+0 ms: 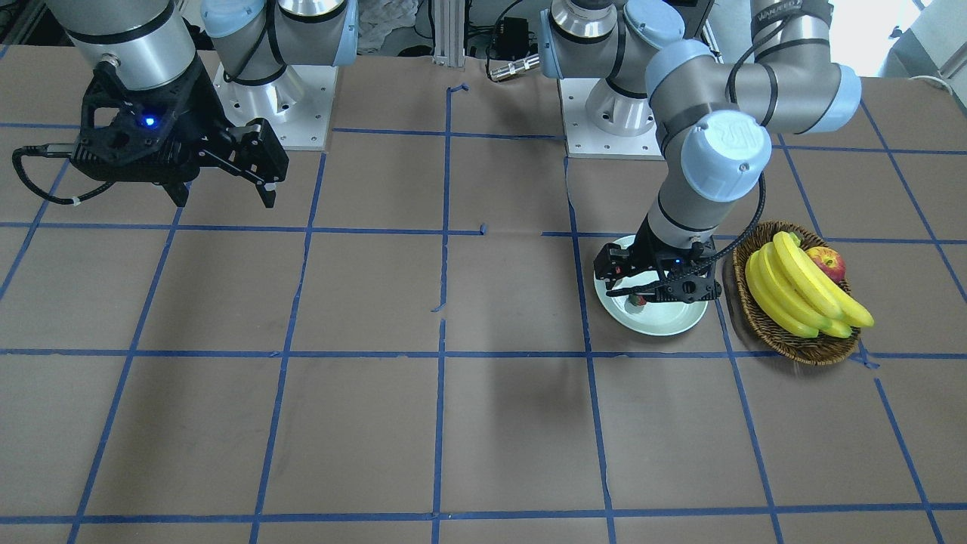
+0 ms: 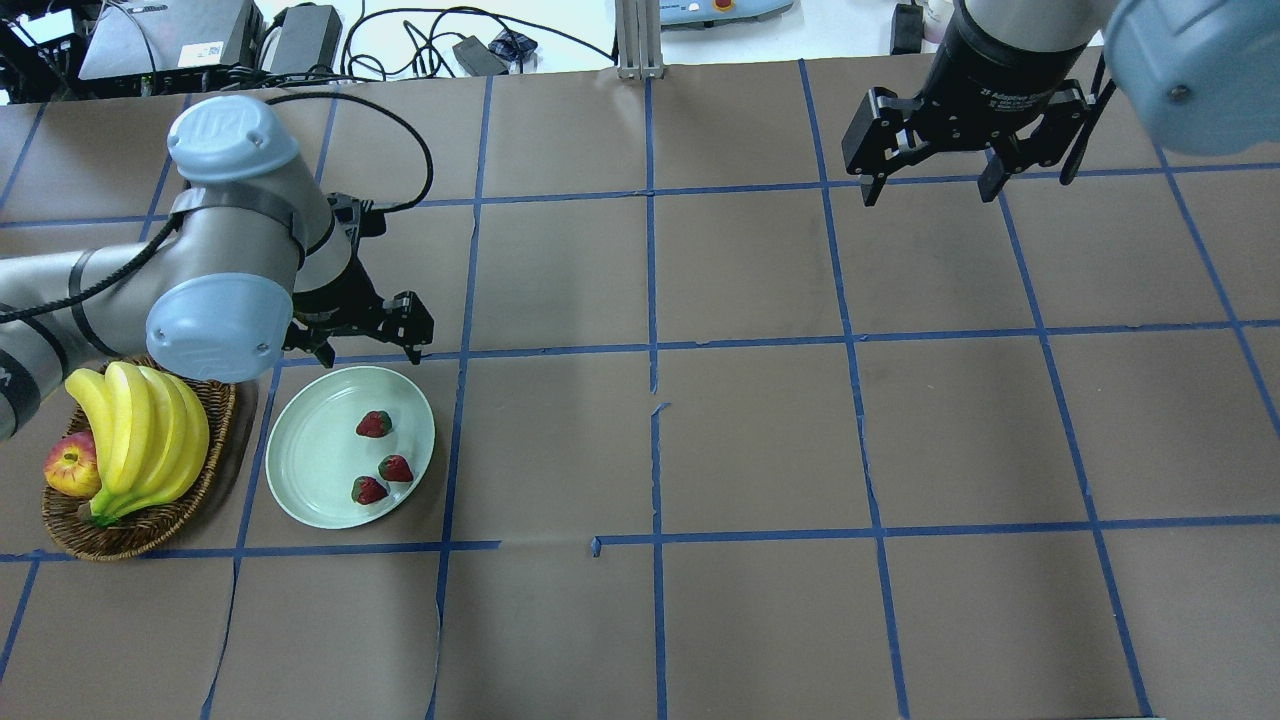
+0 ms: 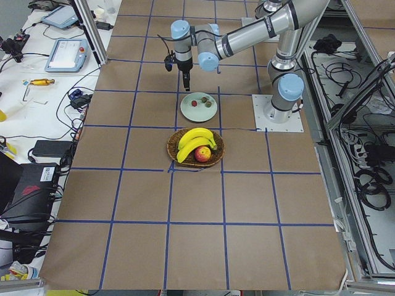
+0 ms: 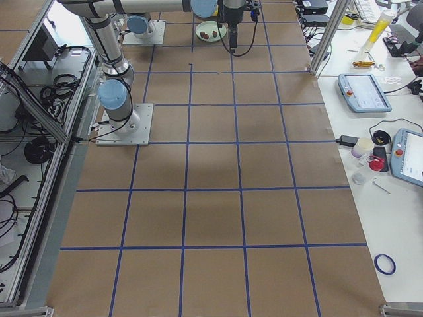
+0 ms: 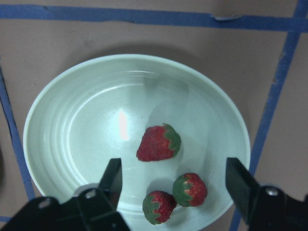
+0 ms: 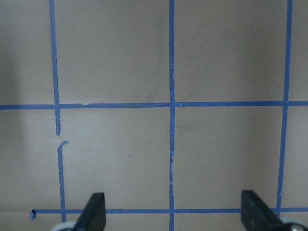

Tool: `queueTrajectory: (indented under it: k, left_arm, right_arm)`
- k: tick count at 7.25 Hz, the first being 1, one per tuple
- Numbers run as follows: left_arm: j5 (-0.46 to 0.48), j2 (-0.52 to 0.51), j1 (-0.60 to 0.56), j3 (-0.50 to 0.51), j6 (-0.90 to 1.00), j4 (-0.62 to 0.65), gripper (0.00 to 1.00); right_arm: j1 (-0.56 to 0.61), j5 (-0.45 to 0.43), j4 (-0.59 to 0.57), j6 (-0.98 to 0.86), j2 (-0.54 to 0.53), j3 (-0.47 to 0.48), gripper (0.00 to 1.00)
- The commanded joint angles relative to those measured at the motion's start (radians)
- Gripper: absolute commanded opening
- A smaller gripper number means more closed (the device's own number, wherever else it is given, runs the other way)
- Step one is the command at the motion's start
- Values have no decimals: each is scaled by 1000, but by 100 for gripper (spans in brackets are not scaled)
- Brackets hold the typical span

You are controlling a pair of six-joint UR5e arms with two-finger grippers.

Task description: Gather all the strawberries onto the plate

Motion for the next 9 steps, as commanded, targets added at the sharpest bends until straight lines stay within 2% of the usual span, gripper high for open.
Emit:
queueTrajectory:
  k: [1, 4, 6, 7, 9]
  left_arm:
    - [-22, 49, -65, 263, -38, -271, 100]
    - [-25, 127, -67, 271, -35, -265, 100]
    - [-42, 126, -67, 272, -41, -259, 100]
    - [-155, 120, -74, 270, -36, -252, 100]
    - [-119, 120, -73, 269, -30, -249, 100]
  right_arm:
    - [0, -2, 2, 0, 1, -3, 100]
    - [0, -14, 11, -5, -2, -14, 100]
    - [0, -6, 11, 0, -2, -20, 100]
    - [0, -6, 12, 0, -2, -18, 100]
    - [0, -6, 12, 0, -2, -18, 100]
